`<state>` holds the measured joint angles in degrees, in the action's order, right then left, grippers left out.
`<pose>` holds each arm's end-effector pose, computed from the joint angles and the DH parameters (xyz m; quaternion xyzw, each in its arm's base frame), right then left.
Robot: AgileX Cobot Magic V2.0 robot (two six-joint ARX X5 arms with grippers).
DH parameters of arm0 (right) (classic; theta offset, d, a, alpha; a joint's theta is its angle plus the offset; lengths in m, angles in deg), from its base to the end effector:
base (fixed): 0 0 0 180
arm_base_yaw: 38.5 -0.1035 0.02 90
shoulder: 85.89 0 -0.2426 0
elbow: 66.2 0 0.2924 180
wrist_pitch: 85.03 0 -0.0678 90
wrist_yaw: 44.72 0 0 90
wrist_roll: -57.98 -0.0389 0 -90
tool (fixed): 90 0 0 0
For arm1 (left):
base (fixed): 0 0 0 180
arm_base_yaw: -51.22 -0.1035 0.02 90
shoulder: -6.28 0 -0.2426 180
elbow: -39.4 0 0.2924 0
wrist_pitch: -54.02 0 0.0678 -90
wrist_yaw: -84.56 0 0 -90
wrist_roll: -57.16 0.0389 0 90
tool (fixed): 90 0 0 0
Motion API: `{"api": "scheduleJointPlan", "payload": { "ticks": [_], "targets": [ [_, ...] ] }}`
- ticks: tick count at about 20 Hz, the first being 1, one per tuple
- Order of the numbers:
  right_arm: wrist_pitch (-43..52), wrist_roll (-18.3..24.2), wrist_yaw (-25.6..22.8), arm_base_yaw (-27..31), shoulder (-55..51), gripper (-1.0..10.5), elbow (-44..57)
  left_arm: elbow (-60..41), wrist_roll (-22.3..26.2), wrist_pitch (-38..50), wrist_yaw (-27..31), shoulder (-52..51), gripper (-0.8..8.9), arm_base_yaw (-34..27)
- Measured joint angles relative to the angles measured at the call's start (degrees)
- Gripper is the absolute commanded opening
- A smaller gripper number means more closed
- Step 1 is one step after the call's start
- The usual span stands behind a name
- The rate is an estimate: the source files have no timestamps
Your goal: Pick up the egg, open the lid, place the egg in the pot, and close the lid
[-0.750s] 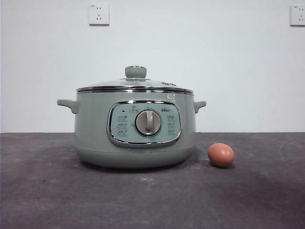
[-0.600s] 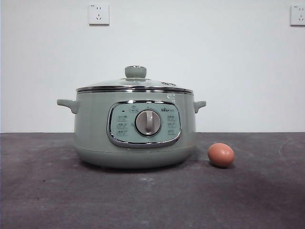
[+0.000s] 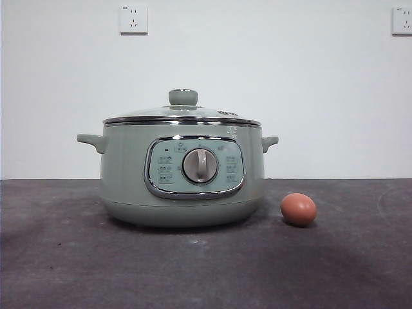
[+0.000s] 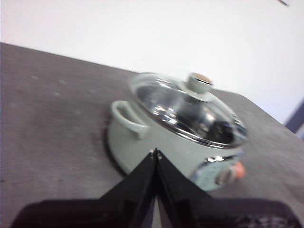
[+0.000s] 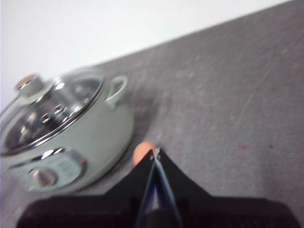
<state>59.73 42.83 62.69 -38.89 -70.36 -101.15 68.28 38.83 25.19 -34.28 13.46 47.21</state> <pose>0.1629 0.0127 0.2371 0.1492 0.1551 0.1340 0.9673 0.1530 -0.0081 0.2293 -0.1726 0.0931 -0.2023 0.9595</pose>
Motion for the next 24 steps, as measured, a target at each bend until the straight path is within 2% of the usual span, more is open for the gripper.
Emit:
{"api": "scheduleJointPlan", "payload": {
  "ticks": [5, 11, 16, 20, 22, 23, 24],
  "targets": [
    [-11.74, 8.02, 3.48, -0.02, 9.53, -0.1, -12.66, 7.69, 3.72, -5.92, -5.2, 7.15, -0.06, 0.0],
    [-26.82, 18.03, 3.61, -0.04, 20.17, -0.1, -26.97, 19.32, 11.93, -16.31, -8.07, 15.76, -0.06, 0.0],
    [-39.58, 22.08, 3.61, -1.7, 27.93, -0.1, -37.77, 32.35, 19.89, -29.75, -10.36, 23.06, -0.06, 0.44],
    [-42.99, 23.17, 3.61, -3.41, 29.24, -0.1, -39.56, 38.47, 23.87, -37.62, -10.38, 25.97, -0.06, 0.87],
    [-43.23, 23.37, 3.61, -3.41, 29.46, 0.1, -39.56, 38.91, 24.48, -38.01, -10.36, 26.27, 0.03, 0.87],
    [-43.21, 23.37, 3.61, -3.41, 29.57, 0.1, -39.56, 38.91, 24.68, -38.1, -10.36, 26.38, 0.37, 0.87],
    [-43.21, 23.37, 3.61, -3.41, 29.57, 0.8, -39.56, 38.91, 24.7, -38.12, -10.34, 26.62, 2.08, 0.87]
  ]
}}
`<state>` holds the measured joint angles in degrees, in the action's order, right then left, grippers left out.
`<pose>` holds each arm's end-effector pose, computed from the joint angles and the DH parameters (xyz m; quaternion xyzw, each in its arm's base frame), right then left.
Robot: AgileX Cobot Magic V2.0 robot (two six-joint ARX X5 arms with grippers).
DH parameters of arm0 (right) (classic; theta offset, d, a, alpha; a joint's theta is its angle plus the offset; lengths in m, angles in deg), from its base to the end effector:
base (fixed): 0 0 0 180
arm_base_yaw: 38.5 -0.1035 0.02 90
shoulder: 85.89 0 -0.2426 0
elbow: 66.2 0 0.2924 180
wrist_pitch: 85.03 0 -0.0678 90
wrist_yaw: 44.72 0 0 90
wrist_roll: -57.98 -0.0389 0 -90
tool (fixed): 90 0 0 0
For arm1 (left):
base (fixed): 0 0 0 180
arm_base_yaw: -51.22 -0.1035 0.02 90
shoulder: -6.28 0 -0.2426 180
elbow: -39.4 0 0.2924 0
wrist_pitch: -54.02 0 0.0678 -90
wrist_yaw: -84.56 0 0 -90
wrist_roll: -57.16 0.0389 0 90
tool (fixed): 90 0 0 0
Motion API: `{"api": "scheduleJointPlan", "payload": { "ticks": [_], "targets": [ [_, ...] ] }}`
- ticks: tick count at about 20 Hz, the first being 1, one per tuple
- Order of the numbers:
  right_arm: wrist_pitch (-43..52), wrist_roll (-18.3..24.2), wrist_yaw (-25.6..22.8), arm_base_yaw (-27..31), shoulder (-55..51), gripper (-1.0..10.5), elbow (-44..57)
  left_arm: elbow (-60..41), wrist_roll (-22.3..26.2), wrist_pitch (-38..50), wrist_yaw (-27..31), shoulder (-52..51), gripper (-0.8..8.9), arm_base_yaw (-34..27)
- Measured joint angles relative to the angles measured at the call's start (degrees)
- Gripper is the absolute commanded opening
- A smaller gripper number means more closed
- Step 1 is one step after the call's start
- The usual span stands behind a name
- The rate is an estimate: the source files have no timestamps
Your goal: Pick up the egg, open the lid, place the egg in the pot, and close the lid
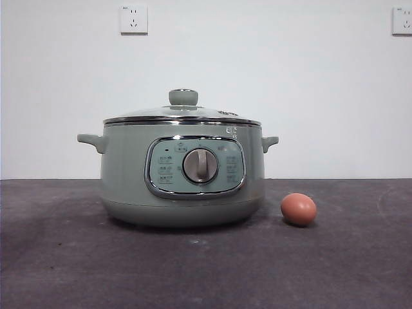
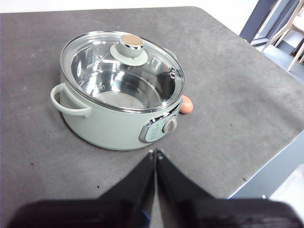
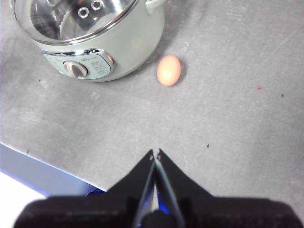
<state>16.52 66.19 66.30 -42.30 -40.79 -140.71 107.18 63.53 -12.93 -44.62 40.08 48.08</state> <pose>0.1704 0.0253 0.3403 -0.0016 0.3953 0.2244 0.8907 0.1442 -0.0167 0.3486 -0.0516 0.2477 -0.3109 0.9161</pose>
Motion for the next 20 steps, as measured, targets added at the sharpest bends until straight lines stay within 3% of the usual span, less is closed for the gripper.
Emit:
{"api": "scheduleJointPlan", "payload": {
  "ticks": [1, 2, 3, 4, 13, 20],
  "targets": [
    [-0.02, 0.0, 0.0, 0.0, -0.02, 2.3, 0.0, 0.0, -0.09, -0.02, 0.02, 0.15, 4.2, 0.0],
    [0.0, -0.04, 0.0, 0.0, -0.02, 4.5, 0.0, 0.0, -0.59, -0.13, 0.04, 0.31, 6.24, 0.0],
    [0.0, -0.26, 0.0, 0.0, -0.02, 6.5, 0.0, 0.0, -1.53, -0.15, 0.04, 0.46, 6.61, 0.0],
    [0.02, -0.48, 0.0, 0.0, -0.02, 6.9, 0.0, 0.0, -2.27, -0.15, 0.04, 0.59, 6.6, 0.0],
    [1.2, -1.55, 0.02, 0.0, 1.16, 6.9, 0.0, 0.0, -3.41, -0.17, 0.07, 0.59, 6.6, 0.0],
    [8.55, -2.4, 0.0, -4.68, 14.36, 6.9, -0.09, 0.0, -3.41, -0.17, 0.07, 0.59, 6.6, 0.0]
  ]
}}
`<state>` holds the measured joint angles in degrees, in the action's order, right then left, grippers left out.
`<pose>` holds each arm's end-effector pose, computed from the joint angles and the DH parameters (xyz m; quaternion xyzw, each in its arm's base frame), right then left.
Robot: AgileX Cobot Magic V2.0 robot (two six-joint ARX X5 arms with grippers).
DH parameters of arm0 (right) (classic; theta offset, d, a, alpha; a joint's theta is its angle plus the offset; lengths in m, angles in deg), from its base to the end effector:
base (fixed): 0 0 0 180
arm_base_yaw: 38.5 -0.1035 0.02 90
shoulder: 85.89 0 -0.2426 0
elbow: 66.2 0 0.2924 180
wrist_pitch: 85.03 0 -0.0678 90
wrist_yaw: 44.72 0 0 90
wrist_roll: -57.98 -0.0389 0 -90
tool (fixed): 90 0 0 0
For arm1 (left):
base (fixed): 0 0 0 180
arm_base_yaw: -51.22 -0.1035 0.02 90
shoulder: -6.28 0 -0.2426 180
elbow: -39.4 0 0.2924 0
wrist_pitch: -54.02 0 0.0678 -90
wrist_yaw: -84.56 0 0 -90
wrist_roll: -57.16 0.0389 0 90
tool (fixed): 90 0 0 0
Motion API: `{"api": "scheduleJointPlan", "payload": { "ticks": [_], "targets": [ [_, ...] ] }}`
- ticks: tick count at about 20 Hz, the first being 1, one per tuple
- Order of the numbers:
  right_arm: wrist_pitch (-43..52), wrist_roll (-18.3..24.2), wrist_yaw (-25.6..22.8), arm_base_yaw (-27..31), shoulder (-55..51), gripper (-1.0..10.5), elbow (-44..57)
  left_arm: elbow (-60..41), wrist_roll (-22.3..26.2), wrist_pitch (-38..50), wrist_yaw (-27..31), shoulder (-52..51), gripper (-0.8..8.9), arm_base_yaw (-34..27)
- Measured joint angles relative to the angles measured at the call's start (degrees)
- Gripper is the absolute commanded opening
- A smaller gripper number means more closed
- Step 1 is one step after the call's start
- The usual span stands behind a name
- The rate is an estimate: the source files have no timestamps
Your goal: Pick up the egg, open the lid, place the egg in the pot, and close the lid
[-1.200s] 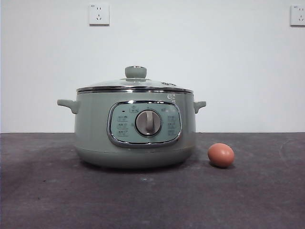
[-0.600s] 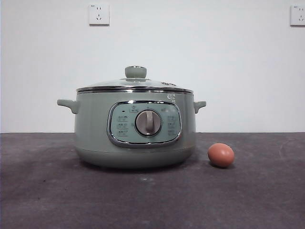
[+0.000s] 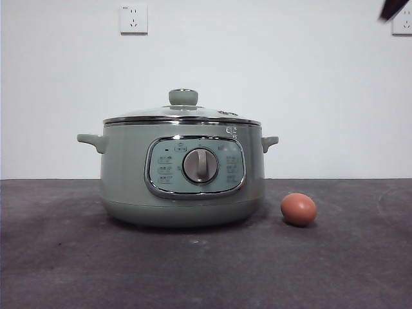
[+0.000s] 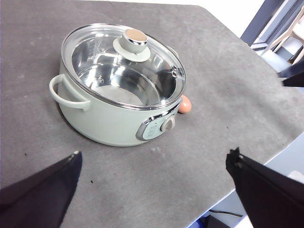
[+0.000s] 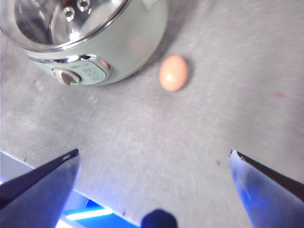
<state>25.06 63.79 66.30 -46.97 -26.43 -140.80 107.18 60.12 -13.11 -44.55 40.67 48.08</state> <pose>0.2344 0.0490 0.3038 0.0067 0.4452 0.2489 0.8601 0.1465 -0.0165 0.3470 -0.0810 0.2630 -0.3024 0.9126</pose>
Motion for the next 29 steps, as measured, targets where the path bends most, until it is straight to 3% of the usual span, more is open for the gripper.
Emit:
{"api": "scheduleJointPlan", "payload": {
  "ticks": [5, 9, 17, 20, 23, 26, 29],
  "targets": [
    [9.75, -0.02, -0.37, -5.84, 13.11, 6.9, 0.0, 0.0, 0.0, 0.0, 0.0, 0.0, 6.6, 0.0],
    [17.44, -0.04, -5.75, -8.66, 21.57, 6.9, 0.0, 0.0, 0.0, 0.0, 0.02, 0.0, 6.6, 0.0],
    [29.68, -0.68, -10.27, -11.85, 35.21, 6.9, -0.02, 0.0, 0.0, 0.0, 0.0, 0.0, 6.6, 0.0],
    [32.54, -0.7, -10.8, -12.17, 39.45, 5.9, -0.02, 0.0, 0.0, -0.02, 0.0, 0.0, 6.6, 0.0],
    [33.68, -0.94, -11.56, -12.17, 42.84, 5.9, -0.02, 0.0, 0.0, 0.0, 0.0, 0.0, 6.6, 0.0],
    [34.32, -1.6, -13.55, -12.22, 43.87, 3.8, -0.07, 0.0, 0.0, -0.02, 0.0, 0.0, 6.6, 0.0],
    [35.6, -2.21, -13.55, -12.31, 43.95, 3.4, -0.07, 0.0, 0.0, -0.02, 0.02, 0.0, 6.6, 0.0]
  ]
}}
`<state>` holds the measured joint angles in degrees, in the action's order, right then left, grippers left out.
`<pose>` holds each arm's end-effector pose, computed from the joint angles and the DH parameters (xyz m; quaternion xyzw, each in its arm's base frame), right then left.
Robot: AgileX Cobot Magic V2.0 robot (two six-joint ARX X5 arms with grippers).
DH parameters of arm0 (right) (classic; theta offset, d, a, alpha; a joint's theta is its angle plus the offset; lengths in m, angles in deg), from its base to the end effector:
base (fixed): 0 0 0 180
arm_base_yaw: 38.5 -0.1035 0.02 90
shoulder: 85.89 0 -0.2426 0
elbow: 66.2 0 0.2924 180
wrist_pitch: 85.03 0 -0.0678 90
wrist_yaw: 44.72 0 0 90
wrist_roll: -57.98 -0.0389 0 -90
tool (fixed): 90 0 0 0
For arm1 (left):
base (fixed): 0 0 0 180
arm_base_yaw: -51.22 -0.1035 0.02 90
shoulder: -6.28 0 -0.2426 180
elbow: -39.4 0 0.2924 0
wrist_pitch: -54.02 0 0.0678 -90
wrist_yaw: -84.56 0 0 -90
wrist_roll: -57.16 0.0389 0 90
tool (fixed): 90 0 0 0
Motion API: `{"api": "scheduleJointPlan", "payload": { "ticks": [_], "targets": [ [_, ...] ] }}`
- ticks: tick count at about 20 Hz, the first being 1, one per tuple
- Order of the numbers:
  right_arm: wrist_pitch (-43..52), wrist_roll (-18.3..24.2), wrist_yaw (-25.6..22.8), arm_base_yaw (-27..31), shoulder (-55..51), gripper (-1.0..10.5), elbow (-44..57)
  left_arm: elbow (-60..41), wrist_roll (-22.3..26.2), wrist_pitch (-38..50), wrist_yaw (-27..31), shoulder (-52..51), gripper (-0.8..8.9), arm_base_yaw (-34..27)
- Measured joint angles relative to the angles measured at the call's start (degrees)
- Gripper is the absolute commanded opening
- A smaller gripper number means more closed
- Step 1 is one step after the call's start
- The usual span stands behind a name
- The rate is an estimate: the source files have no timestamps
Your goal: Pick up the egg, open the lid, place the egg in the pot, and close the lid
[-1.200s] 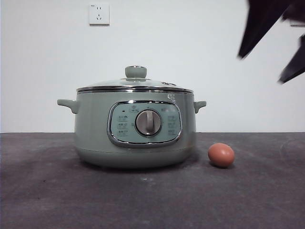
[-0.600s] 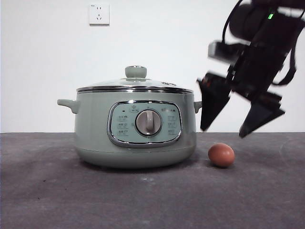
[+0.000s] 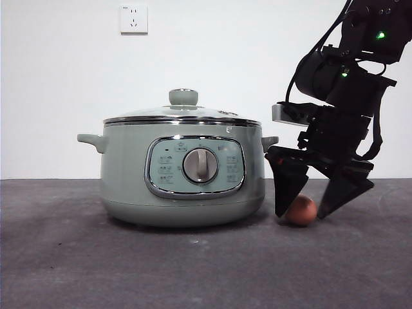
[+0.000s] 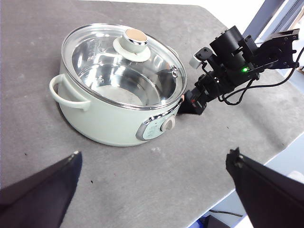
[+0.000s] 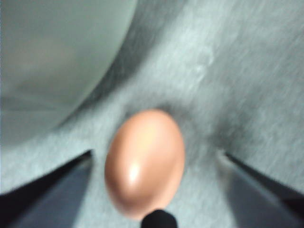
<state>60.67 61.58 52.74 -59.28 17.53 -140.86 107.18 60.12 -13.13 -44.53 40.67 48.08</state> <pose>0.3543 0.1398 0.1040 -0.0866 0.5126 0.2242 0.8243 0.1465 -0.0165 0.3470 -0.0811 0.2632 -0.3022 0.9126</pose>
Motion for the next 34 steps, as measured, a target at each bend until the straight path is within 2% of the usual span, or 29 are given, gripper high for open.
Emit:
{"api": "scheduleJointPlan", "payload": {
  "ticks": [1, 2, 5, 9, 12, 17, 21, 23, 26, 30, 34],
  "targets": [
    [0.24, -0.15, 0.0, 0.0, 0.0, 3.3, 0.0, 0.0, 0.0, 0.0, -0.02, 0.0, 6.6, 0.0],
    [0.26, -0.24, 0.0, -0.11, 0.0, 2.7, 0.0, 0.0, 0.0, 0.0, -0.02, 0.0, 6.6, 0.0],
    [0.63, -0.63, 0.02, -0.22, 0.0, -0.1, -0.02, 0.0, 0.0, 0.0, 0.0, 0.0, 6.6, 0.0],
    [-0.04, -1.49, 0.04, -0.22, -0.15, -0.2, -0.07, 0.0, 0.0, 0.0, 0.0, 0.11, 6.59, 0.0],
    [-6.36, -1.68, 0.0, -0.22, -4.39, -0.2, -0.04, 0.0, 0.0, 0.24, -0.07, 1.29, 6.59, 0.0],
    [-14.25, -1.68, 0.0, -0.22, -23.43, -0.2, -0.04, 0.0, -0.04, 6.67, -0.09, 5.4, 6.59, 0.2],
    [-18.23, -1.66, 0.0, -0.22, -37.4, -0.2, -0.04, 0.0, -1.79, 14.12, 0.15, 10.75, 6.59, 4.11],
    [-20.09, -1.66, 0.0, -0.22, -43.12, -0.2, -0.04, 0.0, -3.13, 19.21, 2.29, 14.16, 6.59, 8.02],
    [-21.9, -1.68, 0.0, -0.22, -49.81, -0.2, -0.04, 0.0, -4.07, 28.17, 9.77, 18.86, 6.59, 15.67],
    [-25.16, -1.92, 0.0, -0.22, -54.53, -0.2, -0.04, 1.57, -4.39, 40.37, 23.04, 29.09, 6.59, 24.48],
    [-28.61, -2.19, 0.0, -0.22, -55.28, -0.2, -0.04, 9.44, -4.07, 42.25, 26.64, 41.7, 6.59, 27.52]
  ]
}}
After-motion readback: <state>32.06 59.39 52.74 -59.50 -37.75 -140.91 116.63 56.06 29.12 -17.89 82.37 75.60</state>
